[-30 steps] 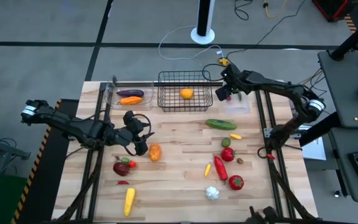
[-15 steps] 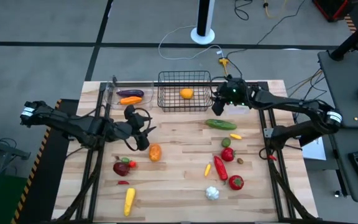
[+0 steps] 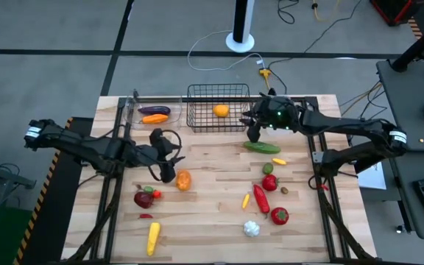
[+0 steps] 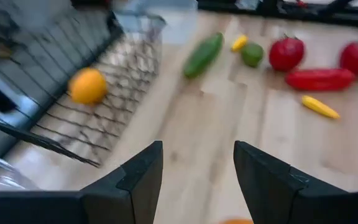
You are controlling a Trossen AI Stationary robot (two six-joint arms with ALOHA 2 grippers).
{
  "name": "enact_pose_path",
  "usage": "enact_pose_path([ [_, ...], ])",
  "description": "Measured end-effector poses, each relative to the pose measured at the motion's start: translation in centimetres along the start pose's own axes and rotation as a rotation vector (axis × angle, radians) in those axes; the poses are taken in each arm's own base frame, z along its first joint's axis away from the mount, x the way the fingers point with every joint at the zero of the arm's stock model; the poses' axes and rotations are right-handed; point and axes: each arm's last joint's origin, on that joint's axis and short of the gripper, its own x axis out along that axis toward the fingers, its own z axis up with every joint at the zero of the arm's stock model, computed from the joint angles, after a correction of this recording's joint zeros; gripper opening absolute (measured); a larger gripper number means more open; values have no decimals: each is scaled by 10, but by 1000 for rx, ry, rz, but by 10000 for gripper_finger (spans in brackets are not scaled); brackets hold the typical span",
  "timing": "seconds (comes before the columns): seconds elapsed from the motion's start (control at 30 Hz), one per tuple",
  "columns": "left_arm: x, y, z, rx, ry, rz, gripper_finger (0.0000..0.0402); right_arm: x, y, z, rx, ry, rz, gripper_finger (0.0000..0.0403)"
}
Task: Sort produce into baskets
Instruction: Put the top tomato into the wire basket
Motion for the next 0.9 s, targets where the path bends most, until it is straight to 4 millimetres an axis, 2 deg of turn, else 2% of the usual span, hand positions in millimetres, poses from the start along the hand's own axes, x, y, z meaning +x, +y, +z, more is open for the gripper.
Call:
enact_pose_path([
  [0.23, 11, -7, -11, -42, 132, -86, 180, -9, 22, 31, -2, 19, 61, 162],
  [0.4, 18, -9, -19, -33, 209, -67, 181, -11, 43, 36, -47, 82, 119, 186],
  [0.6, 18, -8, -25, -253, 277, -32, 201, -15, 55, 36, -62, 124, 153, 203],
  [0.73, 19, -12, -16, -374, 287, -55, 225, -19, 55, 40, -74, 150, 151, 206],
  [0.9, 24, -19, 4, -326, 312, -39, 254, -23, 54, 42, -100, 183, 145, 206],
])
